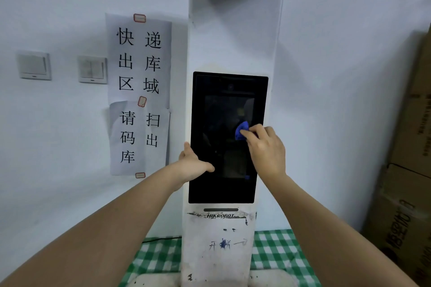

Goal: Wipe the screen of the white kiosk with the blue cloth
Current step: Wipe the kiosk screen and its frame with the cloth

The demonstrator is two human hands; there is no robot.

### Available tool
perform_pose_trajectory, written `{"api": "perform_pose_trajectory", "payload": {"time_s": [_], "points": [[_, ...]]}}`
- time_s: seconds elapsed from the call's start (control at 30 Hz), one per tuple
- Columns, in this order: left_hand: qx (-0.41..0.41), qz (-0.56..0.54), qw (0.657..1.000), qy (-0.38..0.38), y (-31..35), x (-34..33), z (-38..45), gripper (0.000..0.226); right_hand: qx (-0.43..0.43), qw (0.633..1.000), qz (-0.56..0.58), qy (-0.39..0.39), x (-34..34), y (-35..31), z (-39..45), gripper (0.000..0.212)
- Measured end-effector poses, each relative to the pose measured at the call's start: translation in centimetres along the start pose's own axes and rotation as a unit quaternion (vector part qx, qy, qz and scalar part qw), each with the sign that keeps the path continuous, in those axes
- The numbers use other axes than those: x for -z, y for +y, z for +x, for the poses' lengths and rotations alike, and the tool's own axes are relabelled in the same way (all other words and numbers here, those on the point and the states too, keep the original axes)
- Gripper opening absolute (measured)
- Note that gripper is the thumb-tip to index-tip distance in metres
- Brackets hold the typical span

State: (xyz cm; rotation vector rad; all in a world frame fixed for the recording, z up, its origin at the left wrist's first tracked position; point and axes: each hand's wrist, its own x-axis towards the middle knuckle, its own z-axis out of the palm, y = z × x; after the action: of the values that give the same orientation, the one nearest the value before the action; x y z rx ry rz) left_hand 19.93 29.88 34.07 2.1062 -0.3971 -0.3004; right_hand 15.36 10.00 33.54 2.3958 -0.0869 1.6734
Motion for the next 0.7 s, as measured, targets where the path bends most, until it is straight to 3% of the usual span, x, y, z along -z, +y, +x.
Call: {"api": "perform_pose_trajectory", "payload": {"time_s": [0.13, 0.23, 0.37, 0.47, 0.7], "points": [[0.002, 0.001, 1.0, -0.003, -0.1, 0.1, 0.0, 0.105, 0.085, 0.993, 0.001, -0.08, 0.3, 0.6, -2.2, 0.062], [0.004, 0.0, 1.0, -0.003, 0.0, 0.1, -0.1, 0.106, 0.121, 0.989, -0.011, -0.082, 0.9, 1.2, -1.8, 0.056], [0.005, 0.002, 1.0, -0.005, 0.1, 0.1, -0.2, 0.106, -0.01, 1.0, 0.007, 0.012, 1.0, 1.2, 0.6, 0.038], [0.002, 0.003, 1.0, -0.004, 0.1, 0.1, -0.2, 0.105, -0.044, 0.999, 0.004, 0.024, 0.4, 0.9, 0.6, 0.04], [0.002, 0.011, 1.0, -0.005, 0.0, 0.1, -0.3, 0.103, 0.092, 0.992, -0.012, -0.085, 1.0, 1.4, -2.8, 0.055]]}}
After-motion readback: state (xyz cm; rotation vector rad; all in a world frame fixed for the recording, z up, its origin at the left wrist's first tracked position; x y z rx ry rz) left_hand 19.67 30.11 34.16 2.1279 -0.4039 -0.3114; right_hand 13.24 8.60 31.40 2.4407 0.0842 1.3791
